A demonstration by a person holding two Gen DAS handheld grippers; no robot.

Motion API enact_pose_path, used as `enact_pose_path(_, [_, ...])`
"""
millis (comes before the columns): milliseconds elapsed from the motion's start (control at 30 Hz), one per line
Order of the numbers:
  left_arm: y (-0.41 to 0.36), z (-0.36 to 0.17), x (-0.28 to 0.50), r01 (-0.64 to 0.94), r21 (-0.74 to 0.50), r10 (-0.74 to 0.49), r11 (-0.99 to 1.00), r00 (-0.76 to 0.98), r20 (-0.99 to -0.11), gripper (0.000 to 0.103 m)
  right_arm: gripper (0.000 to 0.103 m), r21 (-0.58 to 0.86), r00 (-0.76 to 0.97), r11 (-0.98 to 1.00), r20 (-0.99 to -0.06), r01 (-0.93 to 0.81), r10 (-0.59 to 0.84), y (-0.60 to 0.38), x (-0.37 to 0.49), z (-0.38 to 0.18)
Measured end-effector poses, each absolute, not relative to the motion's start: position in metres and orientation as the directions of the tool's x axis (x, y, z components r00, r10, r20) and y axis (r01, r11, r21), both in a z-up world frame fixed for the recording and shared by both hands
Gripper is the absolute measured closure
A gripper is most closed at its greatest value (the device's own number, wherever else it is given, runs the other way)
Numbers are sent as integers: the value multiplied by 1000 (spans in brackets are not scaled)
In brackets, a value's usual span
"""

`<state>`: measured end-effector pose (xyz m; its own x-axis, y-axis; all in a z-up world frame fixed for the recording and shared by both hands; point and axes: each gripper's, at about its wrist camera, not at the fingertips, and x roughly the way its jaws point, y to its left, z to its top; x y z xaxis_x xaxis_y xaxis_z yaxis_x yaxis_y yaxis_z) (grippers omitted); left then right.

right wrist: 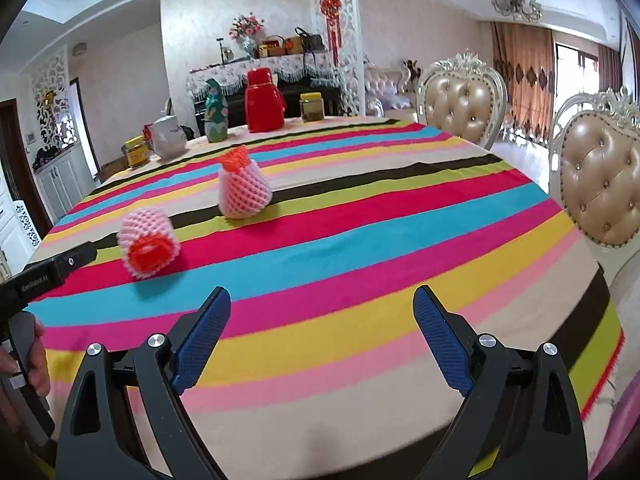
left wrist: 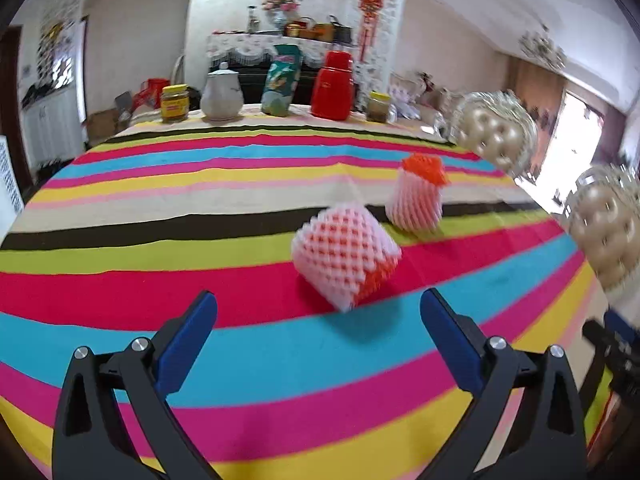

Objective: Collect trash
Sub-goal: 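Move both tools back over the table toward the pink foam nets, then grasp a pink foam net with the left tool while the right tool grasps another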

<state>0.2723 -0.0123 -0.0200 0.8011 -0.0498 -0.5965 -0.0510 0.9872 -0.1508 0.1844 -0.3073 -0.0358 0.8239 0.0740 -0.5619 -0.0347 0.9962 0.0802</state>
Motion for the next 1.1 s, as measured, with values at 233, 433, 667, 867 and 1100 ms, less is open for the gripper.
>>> enact_pose_path(233, [-31,-31,326,-136,-137,20,981,777,-629,5,15,121,799,993,-595,-14,84,-322,228,-42])
enact_pose_path(433, [-45,-46,366,-197,-79,92,977,729,-678,5,15,145,790,989,-604,-26,110,-320,267,-40])
enact_pose_path(667, [-41,-63,390,-164,-48,76,985,676,-733,42,15,165,767,983,-619,-82,168,-302,319,-41])
enact_pose_path(867, [-36,-46,368,-76,25,72,997,734,-675,72,15,165,739,974,-635,-156,226,-261,357,-48])
enact_pose_path(1100, [-3,-25,341,-119,25,113,993,817,-566,72,15,118,704,973,-674,-197,224,-204,397,-61])
